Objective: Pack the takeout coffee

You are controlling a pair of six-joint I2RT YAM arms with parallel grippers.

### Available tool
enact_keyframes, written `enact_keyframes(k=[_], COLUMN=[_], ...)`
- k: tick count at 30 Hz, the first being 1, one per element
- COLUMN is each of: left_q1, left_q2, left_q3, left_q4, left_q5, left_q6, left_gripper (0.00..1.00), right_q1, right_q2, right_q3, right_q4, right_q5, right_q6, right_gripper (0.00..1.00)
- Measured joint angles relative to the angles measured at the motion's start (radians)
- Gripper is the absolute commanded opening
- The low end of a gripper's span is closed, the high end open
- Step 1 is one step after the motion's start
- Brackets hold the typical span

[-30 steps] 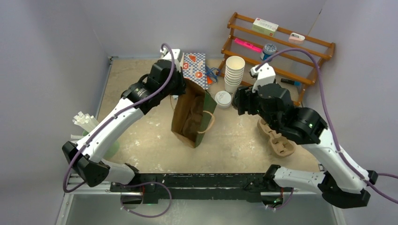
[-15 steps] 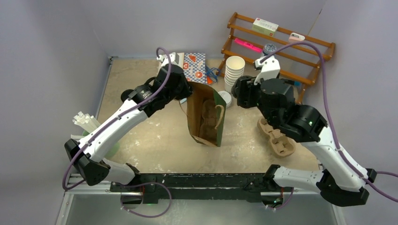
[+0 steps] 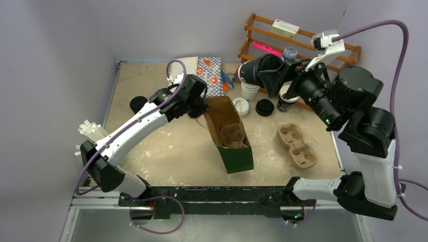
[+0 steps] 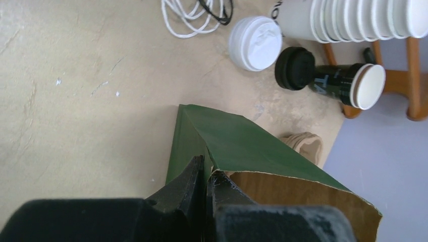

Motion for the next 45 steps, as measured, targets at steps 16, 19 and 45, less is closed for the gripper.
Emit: enact_keyframes(k=[16, 19, 45], left_q1=[0.010, 0.059, 0.100], left_q2=[0.060, 0.028, 0.301], left_q3=[0.133, 0.152, 0.227], left_q4=[-0.012, 0.037, 0.226], left_q5=[0.116, 0.219, 0.714], left_q6=[0.288, 0.491, 1.386], left_gripper=[0.85, 0.86, 0.66], right_q1=[-0.001, -0.001, -0.001], right_q2=[0.070, 0.066, -0.069], right_q3=[0.008, 0.012, -0.054], right_q4=[-0.076, -0.084, -0.079], right_q5=[-0.204, -0.200, -0.118], right_q6=[-0.003, 0.000, 0.087], right_gripper=[0.57, 0.56, 0.56])
